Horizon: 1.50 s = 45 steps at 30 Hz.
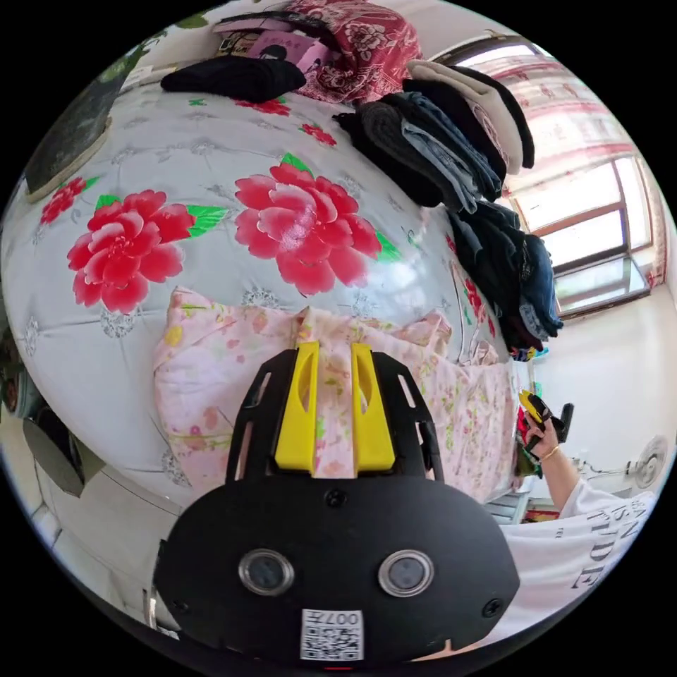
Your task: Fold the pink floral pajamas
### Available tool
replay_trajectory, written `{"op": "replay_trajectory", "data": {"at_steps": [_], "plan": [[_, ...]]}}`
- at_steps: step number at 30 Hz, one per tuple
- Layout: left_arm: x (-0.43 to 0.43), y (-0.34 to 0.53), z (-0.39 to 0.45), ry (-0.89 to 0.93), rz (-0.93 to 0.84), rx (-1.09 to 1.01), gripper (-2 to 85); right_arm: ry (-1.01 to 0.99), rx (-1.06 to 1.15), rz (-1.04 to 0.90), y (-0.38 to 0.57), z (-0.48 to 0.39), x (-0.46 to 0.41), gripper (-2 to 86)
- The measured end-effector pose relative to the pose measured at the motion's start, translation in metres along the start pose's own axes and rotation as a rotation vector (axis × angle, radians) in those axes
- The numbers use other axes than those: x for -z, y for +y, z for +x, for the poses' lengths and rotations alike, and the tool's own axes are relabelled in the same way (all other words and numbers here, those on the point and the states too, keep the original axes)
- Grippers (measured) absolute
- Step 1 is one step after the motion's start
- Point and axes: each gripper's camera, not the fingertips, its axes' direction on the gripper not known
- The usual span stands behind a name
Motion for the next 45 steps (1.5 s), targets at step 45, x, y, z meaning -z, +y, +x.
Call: {"op": "replay_trajectory", "data": {"at_steps": [45], "plan": [[-0.244, -0.065, 0.154, -0.361, -0.146, -0.663, 0.7, 0.455, 0.149, -0.058, -0.076, 0.046, -0.075, 0.0]]}}
